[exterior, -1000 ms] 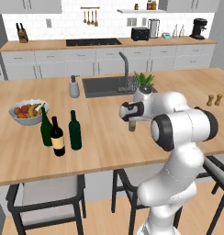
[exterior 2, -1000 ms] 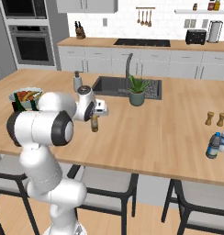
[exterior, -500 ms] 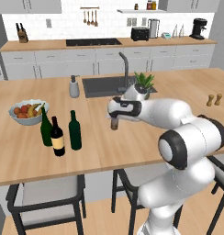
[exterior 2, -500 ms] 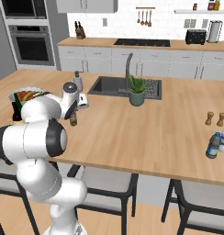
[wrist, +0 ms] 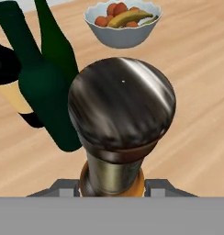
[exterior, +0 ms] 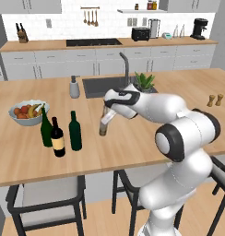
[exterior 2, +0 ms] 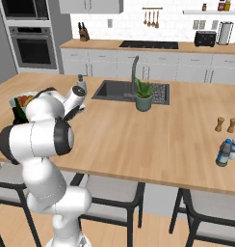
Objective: Move the plastic bottles in the middle to the plastics group, and the glass bottles in the middle to the glass group.
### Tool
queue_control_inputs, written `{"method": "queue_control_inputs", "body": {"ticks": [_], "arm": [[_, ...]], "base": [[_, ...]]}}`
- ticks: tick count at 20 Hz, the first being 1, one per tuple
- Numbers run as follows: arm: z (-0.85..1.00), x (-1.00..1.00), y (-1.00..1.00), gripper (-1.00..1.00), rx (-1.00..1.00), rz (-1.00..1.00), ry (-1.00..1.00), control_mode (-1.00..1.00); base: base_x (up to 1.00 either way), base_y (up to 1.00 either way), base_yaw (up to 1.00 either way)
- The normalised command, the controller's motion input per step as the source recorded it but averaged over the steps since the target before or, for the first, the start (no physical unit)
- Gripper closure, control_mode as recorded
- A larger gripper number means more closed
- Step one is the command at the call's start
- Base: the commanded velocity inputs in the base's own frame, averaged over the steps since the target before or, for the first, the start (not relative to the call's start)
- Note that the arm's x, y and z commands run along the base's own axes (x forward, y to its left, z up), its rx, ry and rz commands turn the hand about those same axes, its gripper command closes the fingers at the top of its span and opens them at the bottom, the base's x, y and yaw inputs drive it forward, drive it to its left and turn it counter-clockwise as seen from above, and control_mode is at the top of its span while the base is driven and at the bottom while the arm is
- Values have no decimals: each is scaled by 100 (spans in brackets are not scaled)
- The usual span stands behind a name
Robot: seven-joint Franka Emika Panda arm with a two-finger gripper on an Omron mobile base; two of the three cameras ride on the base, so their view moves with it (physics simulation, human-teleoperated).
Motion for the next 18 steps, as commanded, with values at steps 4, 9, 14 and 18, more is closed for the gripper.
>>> {"method": "queue_control_inputs", "body": {"ticks": [4,9,14,18], "arm": [[0,1,65,100,0,26,1,-100],[-6,0,49,100,0,17,1,-100],[-14,0,26,100,0,8,0,-100],[-8,-1,1,100,-5,3,0,-100]], "base": [[0,0,0],[0,0,0],[0,0,0],[0,0,0]]}}
